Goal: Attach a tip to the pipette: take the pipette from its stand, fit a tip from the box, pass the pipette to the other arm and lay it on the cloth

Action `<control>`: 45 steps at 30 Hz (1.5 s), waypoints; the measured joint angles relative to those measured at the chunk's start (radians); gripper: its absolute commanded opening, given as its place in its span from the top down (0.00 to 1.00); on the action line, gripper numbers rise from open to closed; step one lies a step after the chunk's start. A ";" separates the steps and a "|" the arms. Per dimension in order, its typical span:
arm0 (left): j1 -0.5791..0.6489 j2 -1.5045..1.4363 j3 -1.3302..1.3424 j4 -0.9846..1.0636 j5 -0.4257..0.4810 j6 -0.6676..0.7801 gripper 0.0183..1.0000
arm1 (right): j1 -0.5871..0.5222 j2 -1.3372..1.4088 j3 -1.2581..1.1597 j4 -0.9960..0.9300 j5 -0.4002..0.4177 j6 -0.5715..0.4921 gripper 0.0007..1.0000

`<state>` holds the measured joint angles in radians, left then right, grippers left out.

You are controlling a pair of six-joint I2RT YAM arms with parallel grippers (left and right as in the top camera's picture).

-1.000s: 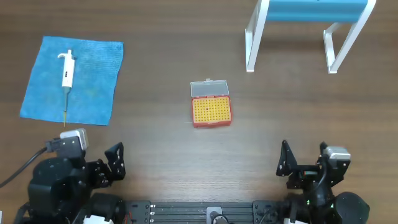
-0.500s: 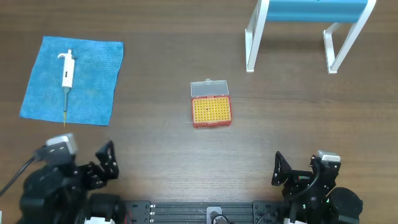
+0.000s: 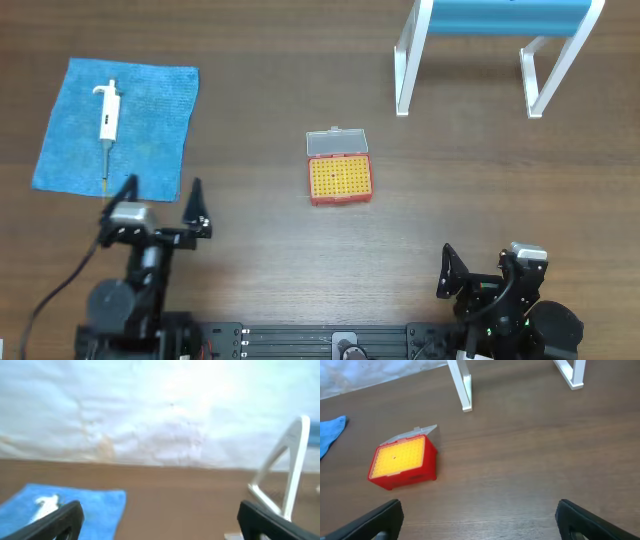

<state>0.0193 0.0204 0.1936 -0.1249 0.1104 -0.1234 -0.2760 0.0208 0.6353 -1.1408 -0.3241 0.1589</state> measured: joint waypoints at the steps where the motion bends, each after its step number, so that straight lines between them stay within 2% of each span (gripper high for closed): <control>1: 0.000 0.000 -0.029 0.019 0.007 -0.001 0.00 | 0.000 0.000 0.000 0.000 0.000 0.000 0.02; 7: 0.000 0.000 -0.181 0.055 0.034 -0.012 0.00 | 0.000 0.000 0.000 0.000 0.000 0.000 0.02; 39: 0.000 -0.001 -0.183 0.060 0.041 -0.012 0.00 | 0.000 0.000 0.000 0.009 0.002 0.000 0.02; 42: 0.000 -0.002 -0.183 0.060 0.041 -0.012 0.00 | 0.000 0.000 -0.016 0.191 0.009 -0.001 0.02; 45: 0.000 -0.005 -0.183 0.060 0.041 -0.012 0.00 | 0.000 0.001 -0.089 0.590 0.015 -0.041 0.02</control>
<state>0.0193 0.0158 0.0101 -0.0647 0.1516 -0.1352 -0.2760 0.0216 0.5468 -0.5507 -0.3092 0.1181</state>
